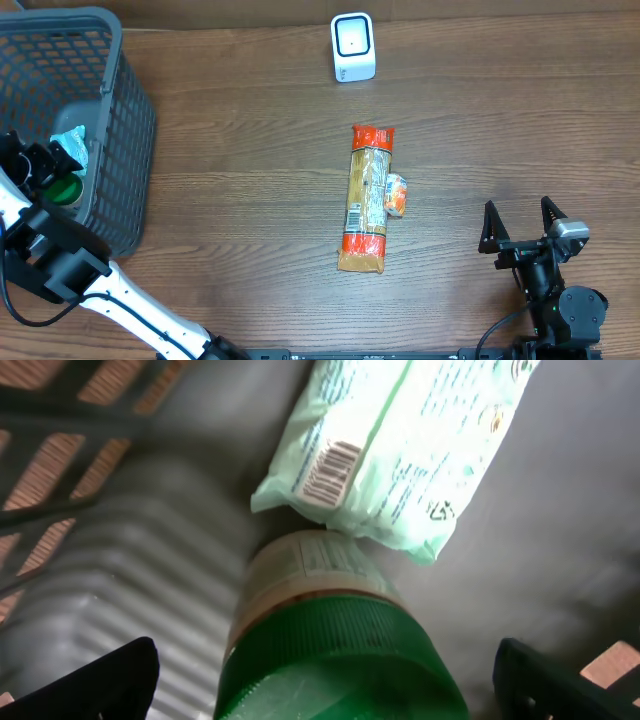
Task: Scan the item barcode
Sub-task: 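Reach the left gripper into the basket and grasp the green-lidded jar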
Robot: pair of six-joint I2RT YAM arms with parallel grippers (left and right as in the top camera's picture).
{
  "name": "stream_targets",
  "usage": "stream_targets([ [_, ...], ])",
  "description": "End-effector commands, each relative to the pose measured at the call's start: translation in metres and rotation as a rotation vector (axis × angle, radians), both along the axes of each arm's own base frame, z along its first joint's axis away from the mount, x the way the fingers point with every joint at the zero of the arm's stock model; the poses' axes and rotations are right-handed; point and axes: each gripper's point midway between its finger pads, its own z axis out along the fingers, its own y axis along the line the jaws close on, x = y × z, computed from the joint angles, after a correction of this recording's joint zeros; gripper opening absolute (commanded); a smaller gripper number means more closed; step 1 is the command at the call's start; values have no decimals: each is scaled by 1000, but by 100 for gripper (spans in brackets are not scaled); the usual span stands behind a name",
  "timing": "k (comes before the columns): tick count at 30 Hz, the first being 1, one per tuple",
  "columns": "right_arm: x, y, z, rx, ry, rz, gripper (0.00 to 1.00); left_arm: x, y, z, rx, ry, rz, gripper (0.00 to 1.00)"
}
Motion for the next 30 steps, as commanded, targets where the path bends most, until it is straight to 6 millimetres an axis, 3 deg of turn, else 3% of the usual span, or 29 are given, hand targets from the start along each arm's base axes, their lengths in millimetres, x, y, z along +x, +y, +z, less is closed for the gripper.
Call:
stream_targets([
  [1,0,-4,-2,-3,-4,-19,100,2,-12,-29,-69,37,-47,97],
  [8,0,-4,-2,-3,-4,-19,100,1,-18,-34,-101,42,-65,86],
  [13,0,-4,-2,-3,-4,-19,100,-12,-23,-34,-132,114,93,83],
  [21,0,-4,-2,-3,-4,-19,100,-16,-35,-28,-185,138,208,94],
  [30,0,-4,-2,-3,-4,-19,100,-11,-4,-4,48,128,88,90],
])
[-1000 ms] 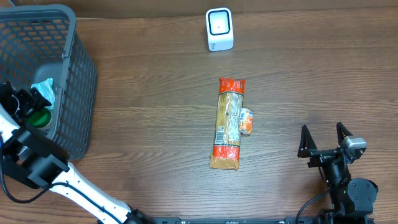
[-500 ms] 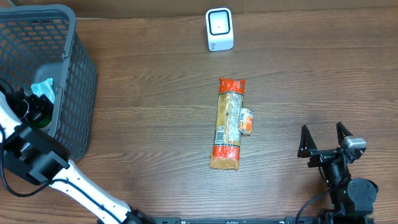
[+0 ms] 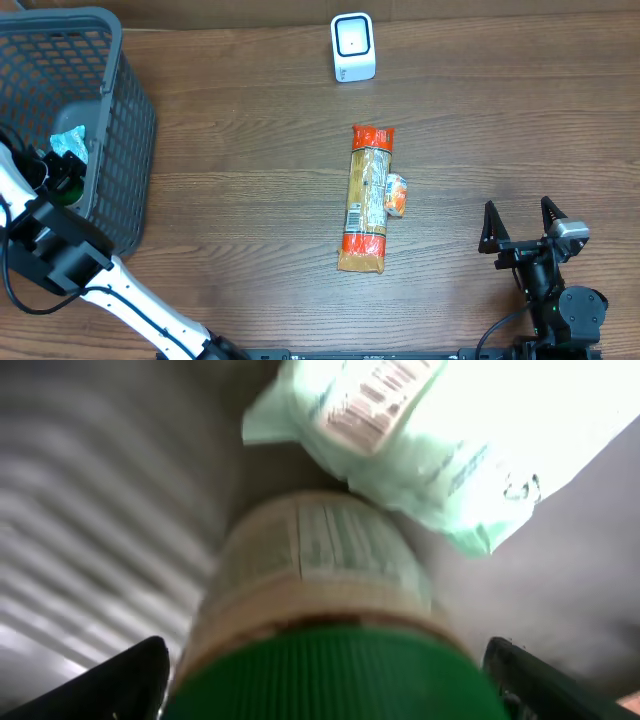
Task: Scan the item barcode
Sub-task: 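Reach the left gripper into the basket and grasp the green-lidded jar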
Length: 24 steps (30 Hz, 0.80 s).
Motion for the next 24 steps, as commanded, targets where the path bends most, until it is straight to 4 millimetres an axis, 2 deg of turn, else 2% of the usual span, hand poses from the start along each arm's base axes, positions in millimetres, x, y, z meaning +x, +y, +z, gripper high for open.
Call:
stream_targets([
  [1,0,-4,-2,-3,-4,-19,100,2,12,25,102,-16,-82,89],
  [6,0,-4,-2,-3,-4,-19,100,5,10,23,97,-27,-103,81],
  [9,0,-4,-2,-3,-4,-19,100,9,6,23,72,-52,-103,79],
  [14,0,-4,-2,-3,-4,-19,100,9,3,26,63,-56,-103,64],
  [16,0,-4,-2,-3,-4,-19,100,9,3,30,70,-62,-102,64],
  [20,0,-4,-2,-3,-4,-19,100,10,4,49,106,-93,-98,64],
  [24,0,-4,-2,-3,-4,-19,100,13,7,84,173,-155,-75,64],
])
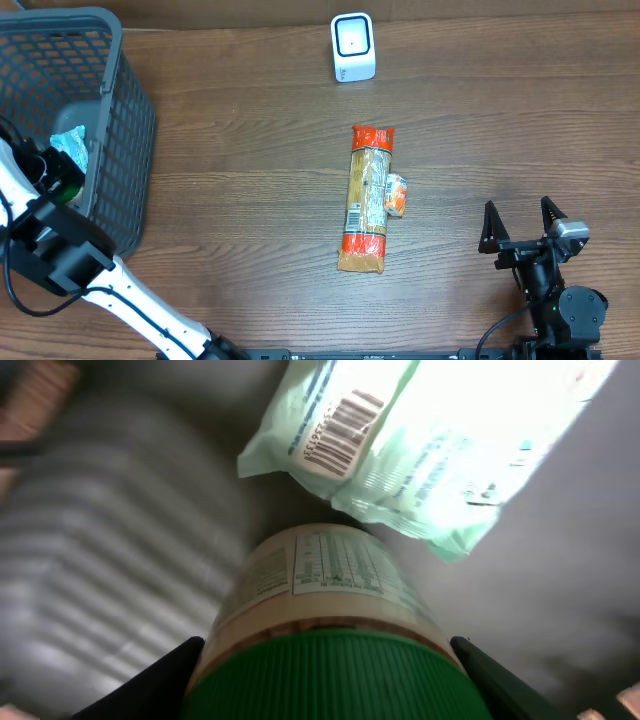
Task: Scan the item barcode
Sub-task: 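Reach the left gripper into the basket and grasp the green-lidded jar, then lift the green-lidded jar out and carry it toward the scanner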
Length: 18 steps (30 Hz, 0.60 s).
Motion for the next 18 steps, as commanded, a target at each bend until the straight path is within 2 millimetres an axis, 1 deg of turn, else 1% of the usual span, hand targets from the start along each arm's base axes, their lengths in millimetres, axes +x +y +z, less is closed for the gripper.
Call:
stream_targets([
  [1,0,-4,-2,-3,-4,-19,100,6,1,75,120,-140,13,64],
  [3,0,-4,-2,-3,-4,-19,100,8,-3,99,144,-194,8,64],
  [4,0,-4,-2,-3,-4,-19,100,9,-6,111,157,-217,14,62],
  [6,0,-4,-2,-3,-4,-19,100,7,-11,138,198,-263,22,60],
  [8,0,-4,-2,-3,-4,-19,100,5,-19,164,238,-307,20,57],
  [10,0,-4,-2,-3,-4,-19,100,1,-27,191,275,-353,39,57],
  [14,0,-4,-2,-3,-4,-19,100,-11,-48,243,343,-451,54,58],
  [16,0,-4,-2,-3,-4,-19,100,-17,-64,270,378,-507,45,58],
  [18,0,-4,-2,-3,-4,-19,100,-24,-81,293,408,-557,24,59],
])
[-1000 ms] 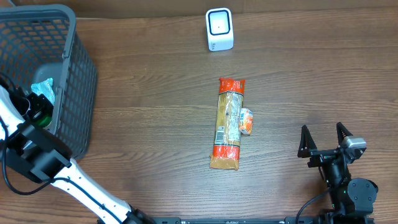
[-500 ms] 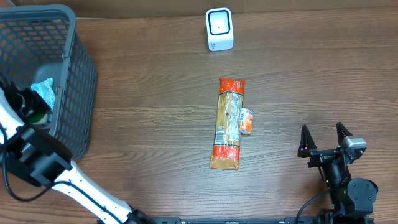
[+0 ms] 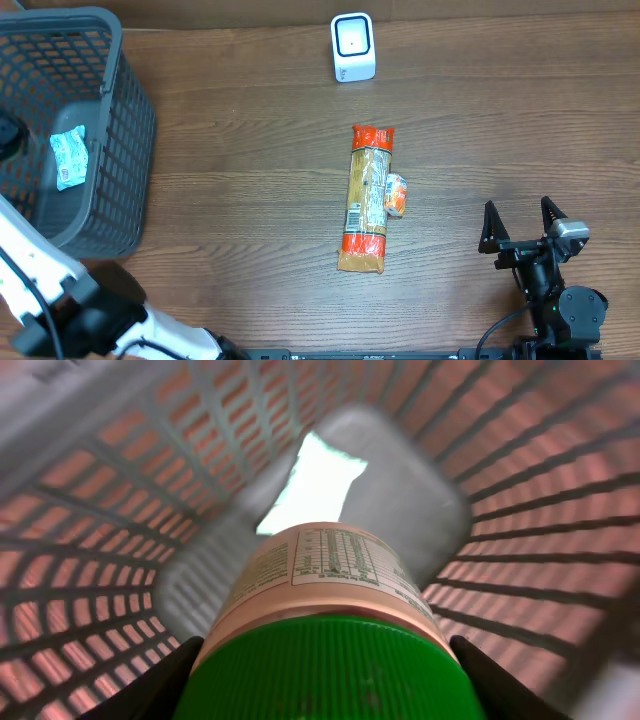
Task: Scan the item barcode
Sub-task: 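Lift the green-lidded jar out and carry it toward the scanner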
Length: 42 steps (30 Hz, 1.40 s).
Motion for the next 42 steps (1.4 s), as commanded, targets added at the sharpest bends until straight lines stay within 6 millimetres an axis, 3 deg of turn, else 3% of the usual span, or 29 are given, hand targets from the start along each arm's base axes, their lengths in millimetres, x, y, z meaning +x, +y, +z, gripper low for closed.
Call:
stream_targets([
  [1,0,-4,-2,-3,-4,-19,100,-11,-34,52,60,-124,-23,59],
  [5,0,-4,-2,-3,-4,-19,100,-17,-79,85,103,-189,-109,59],
  [9,0,-4,-2,-3,-4,-19,100,-20,-121,93,102,-190,-199,58],
  [19,0,-4,-2,-3,-4,-19,100,0,-206,61,-11,-68,-394,56],
  [24,0,-4,-2,-3,-4,-19,100,16,-239,42,-61,-11,-444,55],
  [32,0,-4,-2,-3,-4,-19,100,46,-301,-10,-43,162,-499,55],
  [36,0,-4,-2,-3,-4,-19,100,59,-337,-50,-50,247,-504,53],
  [42,0,-4,-2,-3,-4,-19,100,75,-386,-128,-113,324,-438,51],
])
